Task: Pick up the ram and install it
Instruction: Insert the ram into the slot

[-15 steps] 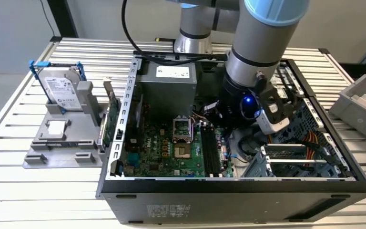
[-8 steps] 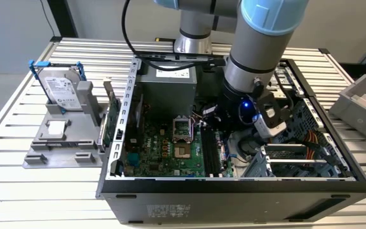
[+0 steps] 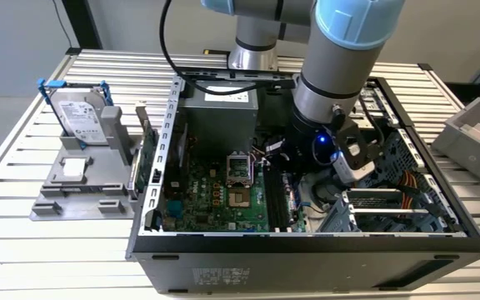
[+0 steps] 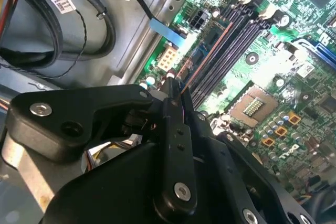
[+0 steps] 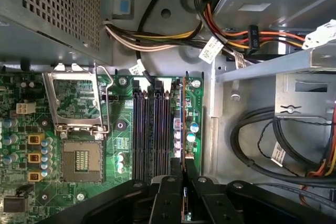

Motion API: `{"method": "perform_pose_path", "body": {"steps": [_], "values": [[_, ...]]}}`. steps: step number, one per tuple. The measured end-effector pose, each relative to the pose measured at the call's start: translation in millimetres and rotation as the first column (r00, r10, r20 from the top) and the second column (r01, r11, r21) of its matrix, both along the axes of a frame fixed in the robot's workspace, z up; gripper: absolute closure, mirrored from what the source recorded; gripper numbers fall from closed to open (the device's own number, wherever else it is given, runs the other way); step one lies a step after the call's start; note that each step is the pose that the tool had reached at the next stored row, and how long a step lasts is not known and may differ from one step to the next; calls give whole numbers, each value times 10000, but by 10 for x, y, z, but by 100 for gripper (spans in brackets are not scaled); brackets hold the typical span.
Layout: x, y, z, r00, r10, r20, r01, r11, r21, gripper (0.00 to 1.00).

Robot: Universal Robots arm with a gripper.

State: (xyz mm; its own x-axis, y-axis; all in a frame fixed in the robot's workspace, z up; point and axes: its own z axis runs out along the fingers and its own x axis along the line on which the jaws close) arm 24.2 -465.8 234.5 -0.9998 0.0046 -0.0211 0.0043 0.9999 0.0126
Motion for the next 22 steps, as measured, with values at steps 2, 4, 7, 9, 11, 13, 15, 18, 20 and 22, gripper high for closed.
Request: {"method": "perform_pose_path", "body": {"steps": [2,4,7,9,11,13,15,18,20,22], "values": [[-1,-56,-5,10000,2,1,-2,10000,1,100],[-19,-79,-9,10000,5,2,-5,10000,1,100],[-64,-82,-31,10000,13,1,-13,10000,2,100],[-65,-83,-48,10000,13,1,-13,10000,2,100],[-66,-85,-72,10000,14,1,-14,10000,1,100],[-69,-87,-95,10000,18,1,-18,10000,1,100],[-72,-95,-103,10000,24,0,-24,10000,-1,100],[-77,-111,-116,10000,41,1,-41,10000,0,100],[-84,-119,-122,10000,48,1,-48,10000,2,100],[-89,-119,-135,10000,51,2,-51,10000,1,100]]}}
